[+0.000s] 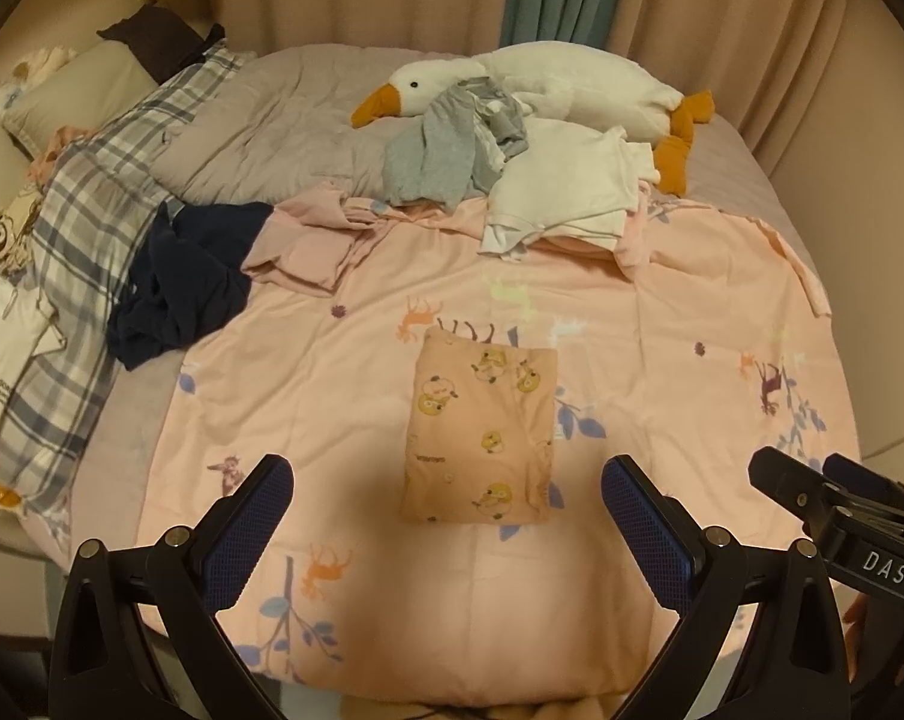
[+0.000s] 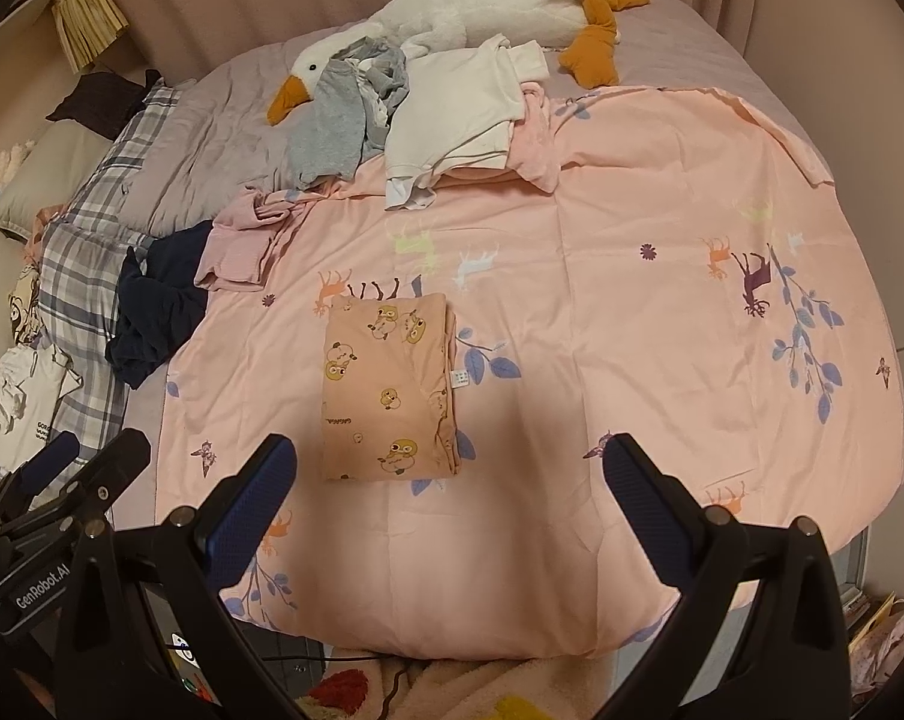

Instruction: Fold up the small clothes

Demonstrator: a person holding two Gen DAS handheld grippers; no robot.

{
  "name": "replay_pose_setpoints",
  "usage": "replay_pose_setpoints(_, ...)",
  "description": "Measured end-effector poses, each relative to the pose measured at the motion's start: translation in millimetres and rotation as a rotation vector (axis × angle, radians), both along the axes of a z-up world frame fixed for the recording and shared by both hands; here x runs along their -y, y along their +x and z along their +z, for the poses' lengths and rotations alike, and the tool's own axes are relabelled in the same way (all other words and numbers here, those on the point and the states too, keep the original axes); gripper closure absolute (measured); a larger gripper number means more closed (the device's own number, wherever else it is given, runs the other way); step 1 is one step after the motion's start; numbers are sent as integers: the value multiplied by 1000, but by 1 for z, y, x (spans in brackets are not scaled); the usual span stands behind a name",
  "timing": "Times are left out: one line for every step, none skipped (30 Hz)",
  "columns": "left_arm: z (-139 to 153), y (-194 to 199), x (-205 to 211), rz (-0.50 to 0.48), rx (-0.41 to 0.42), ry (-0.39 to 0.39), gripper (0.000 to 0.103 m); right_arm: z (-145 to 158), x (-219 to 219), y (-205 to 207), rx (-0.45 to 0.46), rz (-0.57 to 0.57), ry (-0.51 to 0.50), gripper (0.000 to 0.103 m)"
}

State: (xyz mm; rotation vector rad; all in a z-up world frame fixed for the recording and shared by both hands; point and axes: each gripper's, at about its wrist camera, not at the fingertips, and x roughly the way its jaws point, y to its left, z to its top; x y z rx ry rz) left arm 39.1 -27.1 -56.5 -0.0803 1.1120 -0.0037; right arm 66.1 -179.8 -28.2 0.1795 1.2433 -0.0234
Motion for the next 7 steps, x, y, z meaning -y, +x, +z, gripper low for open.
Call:
replay_pose_setpoints(0, 0, 0, -2, 0, 1, 1, 0, 0, 0, 0, -1, -1, 0)
replay_pose_setpoints(0, 0, 0, -2, 1, 3, 1, 0, 0, 0, 1, -2, -1, 0)
replay_pose_setpoints(1, -1, 1, -2, 3, 5, 1, -1, 1, 0, 0, -3, -1, 0)
replay_pose_setpoints(1, 0, 1, -3, 4, 1, 1, -1, 1, 0, -1, -5, -1, 0)
replay_pose_setpoints(0, 0, 1, -5, 3, -1, 1, -2, 2, 0, -3, -6, 0, 0)
replay_pose_setpoints(-1, 1, 1, -5, 0, -2, 1, -3, 2, 0, -6, -8, 1, 0)
replay_pose_setpoints(-1, 2, 1, -5, -1, -1, 1, -3, 2, 0, -7, -10, 1, 0)
